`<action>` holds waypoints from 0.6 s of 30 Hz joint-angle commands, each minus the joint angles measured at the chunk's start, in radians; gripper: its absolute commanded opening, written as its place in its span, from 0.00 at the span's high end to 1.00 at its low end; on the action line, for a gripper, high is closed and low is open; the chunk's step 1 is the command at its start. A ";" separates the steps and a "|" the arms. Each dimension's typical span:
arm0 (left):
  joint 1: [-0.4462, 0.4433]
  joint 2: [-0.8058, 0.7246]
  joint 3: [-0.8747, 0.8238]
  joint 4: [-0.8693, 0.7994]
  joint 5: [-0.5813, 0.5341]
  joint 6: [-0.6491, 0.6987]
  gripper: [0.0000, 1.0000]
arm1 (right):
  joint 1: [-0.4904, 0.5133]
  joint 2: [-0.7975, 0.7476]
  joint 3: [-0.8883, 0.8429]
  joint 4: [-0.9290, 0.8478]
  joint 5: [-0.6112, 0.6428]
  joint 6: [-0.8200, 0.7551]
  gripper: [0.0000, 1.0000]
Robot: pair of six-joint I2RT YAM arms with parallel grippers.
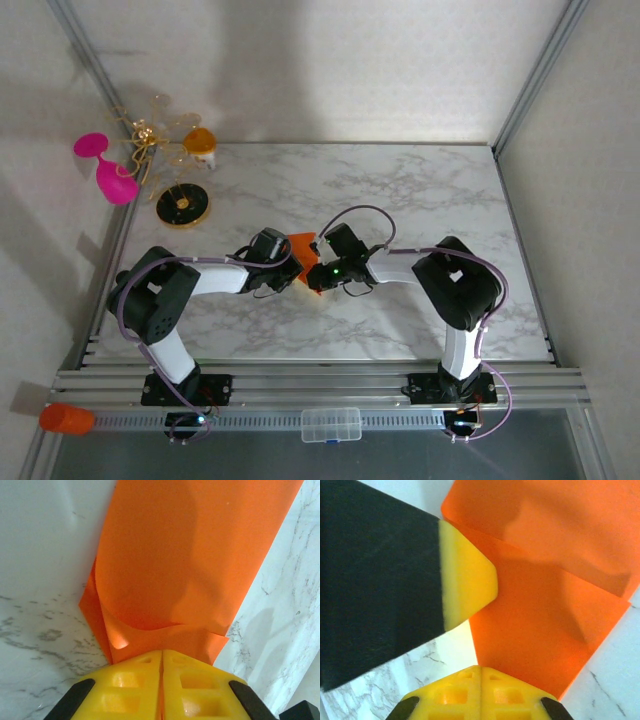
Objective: Fold a paper plane with a square sheet of paper (pick it up from the middle)
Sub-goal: Third fold the triangle at the center of the table.
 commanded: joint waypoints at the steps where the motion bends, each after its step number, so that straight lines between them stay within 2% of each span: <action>1: 0.006 0.037 -0.032 -0.071 -0.046 0.002 0.90 | 0.005 0.017 0.019 -0.036 0.034 -0.001 0.97; 18: 0.012 0.039 -0.040 -0.084 -0.058 0.006 0.91 | 0.002 -0.008 0.011 -0.085 0.017 -0.027 0.97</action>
